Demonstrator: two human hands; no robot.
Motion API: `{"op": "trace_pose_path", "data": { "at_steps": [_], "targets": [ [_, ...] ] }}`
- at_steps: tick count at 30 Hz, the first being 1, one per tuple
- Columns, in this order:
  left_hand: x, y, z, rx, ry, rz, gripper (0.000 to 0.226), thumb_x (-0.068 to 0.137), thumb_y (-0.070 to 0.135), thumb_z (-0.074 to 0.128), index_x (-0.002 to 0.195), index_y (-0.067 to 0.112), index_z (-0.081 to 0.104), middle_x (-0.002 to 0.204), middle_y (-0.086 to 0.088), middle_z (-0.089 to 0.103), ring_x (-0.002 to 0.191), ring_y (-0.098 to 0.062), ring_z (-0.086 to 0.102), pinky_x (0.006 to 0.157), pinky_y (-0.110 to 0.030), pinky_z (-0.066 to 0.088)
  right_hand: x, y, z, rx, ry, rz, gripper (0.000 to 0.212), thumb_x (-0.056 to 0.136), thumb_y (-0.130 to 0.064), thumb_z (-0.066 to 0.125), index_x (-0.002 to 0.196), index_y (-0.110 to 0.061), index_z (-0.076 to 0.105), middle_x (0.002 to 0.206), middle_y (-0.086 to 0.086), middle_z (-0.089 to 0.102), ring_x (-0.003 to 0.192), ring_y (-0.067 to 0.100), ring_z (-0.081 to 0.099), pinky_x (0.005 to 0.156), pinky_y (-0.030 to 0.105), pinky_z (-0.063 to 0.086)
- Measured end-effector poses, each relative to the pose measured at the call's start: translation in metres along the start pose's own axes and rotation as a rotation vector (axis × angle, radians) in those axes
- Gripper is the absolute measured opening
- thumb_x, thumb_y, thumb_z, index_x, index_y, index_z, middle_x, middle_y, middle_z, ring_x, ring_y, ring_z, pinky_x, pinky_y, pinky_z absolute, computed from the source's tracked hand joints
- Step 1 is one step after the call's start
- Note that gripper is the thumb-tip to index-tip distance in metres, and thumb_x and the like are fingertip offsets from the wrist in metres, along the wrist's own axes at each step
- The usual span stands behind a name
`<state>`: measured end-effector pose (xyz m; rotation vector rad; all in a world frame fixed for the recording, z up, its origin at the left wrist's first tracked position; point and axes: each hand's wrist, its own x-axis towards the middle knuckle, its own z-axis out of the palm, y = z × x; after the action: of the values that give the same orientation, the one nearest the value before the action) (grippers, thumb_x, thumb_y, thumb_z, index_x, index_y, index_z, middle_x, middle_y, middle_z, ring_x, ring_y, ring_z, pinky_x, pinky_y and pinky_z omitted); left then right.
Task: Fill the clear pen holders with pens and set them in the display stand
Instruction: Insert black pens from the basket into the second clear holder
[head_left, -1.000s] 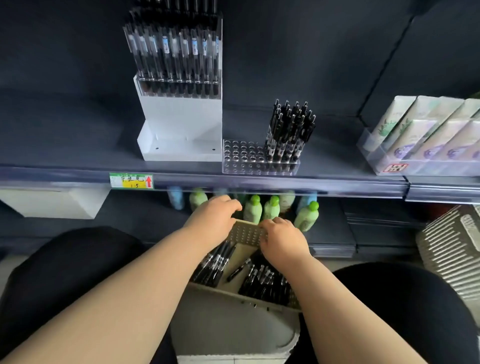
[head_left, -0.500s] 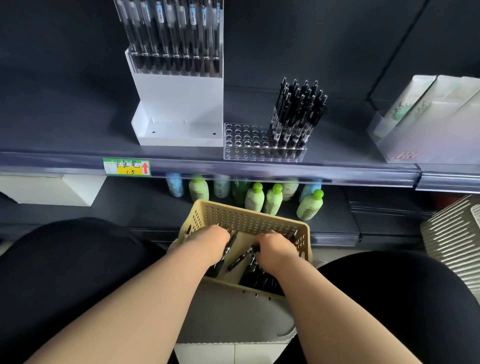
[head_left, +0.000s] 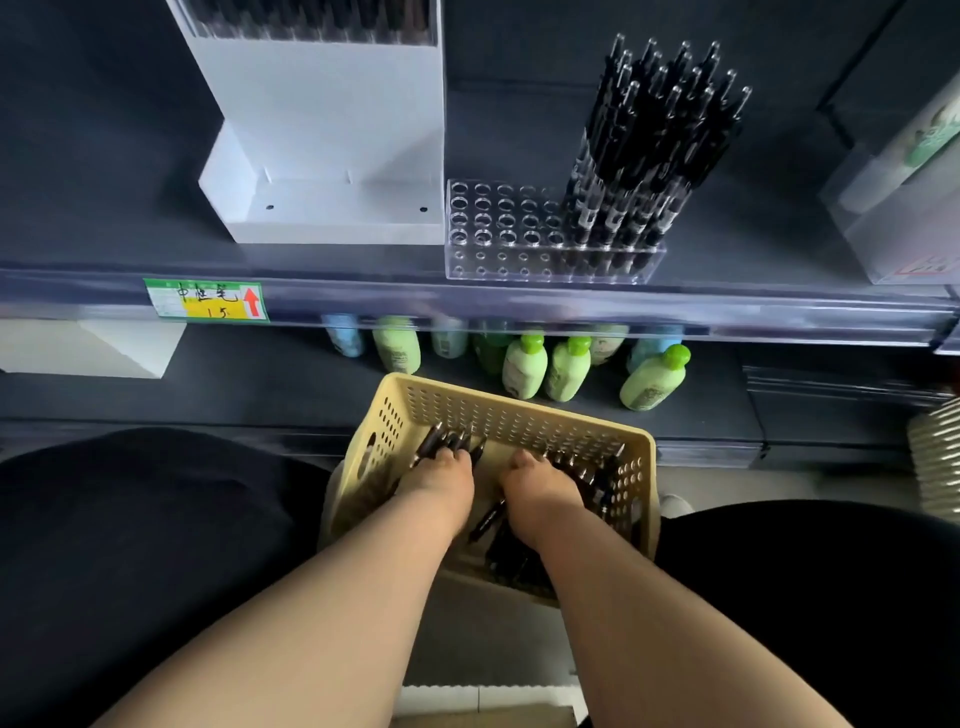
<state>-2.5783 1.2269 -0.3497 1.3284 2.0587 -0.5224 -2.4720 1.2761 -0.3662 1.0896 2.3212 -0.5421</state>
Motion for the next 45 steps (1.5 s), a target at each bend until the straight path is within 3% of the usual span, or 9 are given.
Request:
{"op": "trace_pose_path", "data": {
  "at_steps": [10,15,20,23,26,31,34,41,45],
  "targets": [
    [0.018,0.012,0.016,-0.040,-0.028,-0.109,0.040,0.097,0.015,0.024,0.137,0.014,0.028,0.139,-0.014,0.036,0.126,-0.033,0.038,0.097,-0.038,0.035,0.004,-0.003,0.005,-0.148,0.030,-0.051,0.041,0.089,-0.013,0.050,0.129,-0.021,0.048,0.133,0.004,0.039,0.119,0.028,0.043,0.084,0.040,0.046],
    [0.011,0.017,0.024,-0.027,-0.053,-0.118,0.052,0.093,0.011,0.042,0.141,0.009,0.024,0.142,-0.008,0.022,0.130,-0.030,0.028,0.101,-0.037,0.034,-0.001,-0.001,0.009,-0.141,0.088,-0.097,0.035,0.091,-0.016,0.047,0.126,-0.019,0.047,0.131,0.005,0.039,0.117,0.028,0.045,0.083,0.040,0.047],
    [0.005,0.014,0.015,0.001,0.046,-0.008,0.046,0.090,0.007,0.042,0.134,0.014,0.035,0.132,-0.010,0.050,0.119,-0.029,0.050,0.090,-0.037,0.042,-0.008,0.005,0.006,-0.078,0.175,-0.103,0.036,0.089,-0.011,0.044,0.125,-0.018,0.045,0.129,0.004,0.042,0.111,0.028,0.049,0.079,0.038,0.045],
    [-0.001,0.010,0.013,-0.232,0.078,0.013,0.058,0.088,0.008,0.044,0.138,0.029,0.024,0.119,-0.010,0.058,0.102,-0.030,0.059,0.075,-0.035,0.046,-0.015,0.008,0.004,-0.060,0.213,-0.115,0.045,0.086,-0.005,0.047,0.129,-0.016,0.040,0.131,0.004,0.042,0.113,0.028,0.049,0.081,0.039,0.045],
    [-0.011,0.007,0.002,-0.547,0.062,0.114,0.048,0.088,0.020,0.046,0.131,0.038,0.037,0.112,-0.003,0.060,0.083,-0.019,0.057,0.066,-0.026,0.041,-0.025,0.012,0.001,0.051,0.246,-0.064,0.051,0.084,0.000,0.048,0.131,-0.018,0.037,0.130,0.003,0.043,0.118,0.026,0.047,0.087,0.039,0.044],
    [-0.039,0.009,-0.025,-1.088,0.035,0.110,0.020,0.087,0.013,0.044,0.086,0.022,0.062,0.066,0.003,0.066,0.047,-0.009,0.059,0.045,-0.018,0.037,-0.046,0.010,-0.018,0.408,0.411,0.008,0.023,0.087,-0.006,0.042,0.110,-0.013,0.041,0.112,0.009,0.056,0.099,0.031,0.056,0.073,0.033,0.040],
    [-0.058,0.007,-0.037,-1.251,-0.012,0.135,0.030,0.086,0.003,0.040,0.088,0.019,0.065,0.065,-0.002,0.067,0.049,-0.010,0.060,0.046,-0.019,0.036,-0.061,0.003,-0.030,0.522,0.473,-0.017,0.022,0.090,-0.013,0.043,0.111,-0.011,0.040,0.107,0.012,0.059,0.095,0.033,0.057,0.068,0.032,0.038],
    [-0.089,0.008,-0.036,-1.176,0.329,0.188,0.021,0.080,0.015,0.066,0.101,0.020,0.064,0.087,0.005,0.067,0.080,-0.010,0.064,0.074,-0.024,0.051,-0.087,-0.008,-0.043,0.623,0.559,-0.015,0.023,0.096,-0.023,0.039,0.115,-0.010,0.037,0.100,0.016,0.064,0.089,0.035,0.061,0.068,0.037,0.045],
    [-0.101,0.005,-0.051,-1.054,0.676,0.109,0.023,0.080,0.036,0.068,0.094,0.018,0.068,0.085,0.012,0.062,0.075,-0.004,0.056,0.062,-0.012,0.039,-0.095,-0.016,-0.051,0.617,0.703,-0.068,0.026,0.098,-0.033,0.040,0.110,-0.010,0.045,0.099,0.008,0.061,0.087,0.027,0.059,0.069,0.033,0.045]
  ]
}}
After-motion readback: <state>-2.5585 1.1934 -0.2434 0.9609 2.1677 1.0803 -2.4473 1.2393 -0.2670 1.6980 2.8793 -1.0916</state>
